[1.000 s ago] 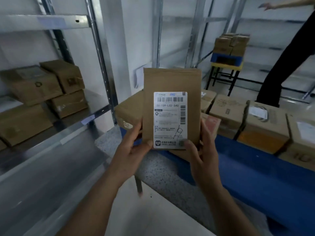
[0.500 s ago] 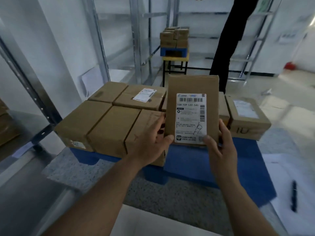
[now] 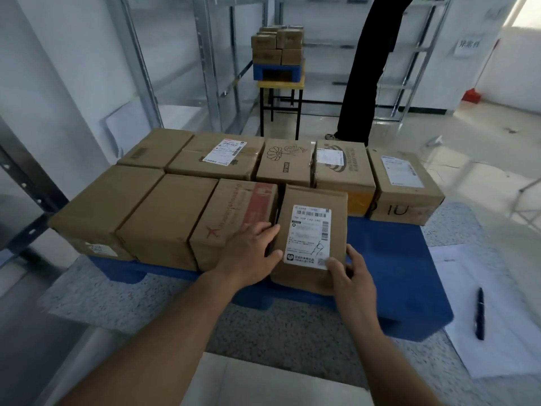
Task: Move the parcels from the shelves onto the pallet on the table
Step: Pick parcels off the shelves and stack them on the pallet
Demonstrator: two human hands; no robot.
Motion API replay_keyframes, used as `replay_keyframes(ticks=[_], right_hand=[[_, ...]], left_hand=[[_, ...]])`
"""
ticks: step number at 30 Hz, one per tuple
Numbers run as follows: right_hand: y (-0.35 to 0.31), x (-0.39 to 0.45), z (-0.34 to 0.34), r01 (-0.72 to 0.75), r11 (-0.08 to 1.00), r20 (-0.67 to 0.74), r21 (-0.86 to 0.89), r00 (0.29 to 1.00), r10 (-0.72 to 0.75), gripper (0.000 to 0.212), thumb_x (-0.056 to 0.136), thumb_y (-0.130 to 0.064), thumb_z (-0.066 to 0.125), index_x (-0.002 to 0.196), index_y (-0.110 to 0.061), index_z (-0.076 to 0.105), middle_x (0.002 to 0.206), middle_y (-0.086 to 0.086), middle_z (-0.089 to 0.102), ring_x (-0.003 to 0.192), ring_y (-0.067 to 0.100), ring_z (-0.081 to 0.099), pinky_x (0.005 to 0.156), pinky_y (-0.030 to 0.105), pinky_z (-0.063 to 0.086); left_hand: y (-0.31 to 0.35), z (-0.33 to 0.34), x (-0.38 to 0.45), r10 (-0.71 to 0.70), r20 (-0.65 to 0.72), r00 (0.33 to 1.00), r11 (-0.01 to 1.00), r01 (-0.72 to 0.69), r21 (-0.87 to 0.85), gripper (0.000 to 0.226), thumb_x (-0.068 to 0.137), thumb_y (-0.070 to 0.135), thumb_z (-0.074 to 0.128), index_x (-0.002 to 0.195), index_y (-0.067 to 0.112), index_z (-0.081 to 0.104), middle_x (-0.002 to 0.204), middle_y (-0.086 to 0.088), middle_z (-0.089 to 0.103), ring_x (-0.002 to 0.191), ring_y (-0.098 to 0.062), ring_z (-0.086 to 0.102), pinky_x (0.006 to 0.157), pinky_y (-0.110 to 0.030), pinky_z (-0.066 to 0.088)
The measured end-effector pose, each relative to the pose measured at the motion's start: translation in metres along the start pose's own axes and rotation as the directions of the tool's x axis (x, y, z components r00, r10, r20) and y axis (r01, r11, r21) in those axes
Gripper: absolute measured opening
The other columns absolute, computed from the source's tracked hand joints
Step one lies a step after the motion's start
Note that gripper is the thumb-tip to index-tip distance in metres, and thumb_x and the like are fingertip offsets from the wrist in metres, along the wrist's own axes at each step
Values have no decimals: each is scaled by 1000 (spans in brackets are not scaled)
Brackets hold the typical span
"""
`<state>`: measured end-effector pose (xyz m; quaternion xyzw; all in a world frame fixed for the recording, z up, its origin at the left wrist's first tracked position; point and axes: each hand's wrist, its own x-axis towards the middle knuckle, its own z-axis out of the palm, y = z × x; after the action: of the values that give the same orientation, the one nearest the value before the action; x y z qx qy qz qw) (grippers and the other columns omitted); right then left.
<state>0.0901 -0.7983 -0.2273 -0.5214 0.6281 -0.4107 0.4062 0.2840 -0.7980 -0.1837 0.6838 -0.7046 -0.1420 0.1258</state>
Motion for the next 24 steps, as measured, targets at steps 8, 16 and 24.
replay_keyframes(ticks=[8, 16, 24], right_hand=[[4, 14, 7, -50, 991, 40, -122, 998, 55, 48, 93, -35, 47, 139, -25, 41, 113, -1, 58, 95, 14, 54, 69, 31, 42], [-2, 24, 10, -42, 986, 64, -159, 997, 53, 45, 94, -32, 45, 138, -22, 41, 112, 2, 58, 93, 17, 54, 64, 30, 42], [-7, 27, 10, -18, 984, 84, -178, 996, 33, 36, 94, -30, 44, 129, -21, 46, 109, 3, 58, 94, 18, 54, 67, 32, 42]], left_hand=[[-15, -1, 3, 83, 25, 996, 993, -85, 80, 52, 95, 36, 46, 144, 21, 35, 151, 7, 29, 137, -15, 21, 112, -35, 21], [-14, -3, 6, 68, 96, 993, 982, -84, 172, 60, 95, 43, 43, 148, 22, 25, 154, 7, 20, 140, -15, 13, 114, -36, 18], [-13, 1, 6, 53, 69, 996, 975, -66, 214, 59, 96, 44, 41, 148, 23, 23, 154, 8, 20, 139, -15, 14, 113, -36, 19]])
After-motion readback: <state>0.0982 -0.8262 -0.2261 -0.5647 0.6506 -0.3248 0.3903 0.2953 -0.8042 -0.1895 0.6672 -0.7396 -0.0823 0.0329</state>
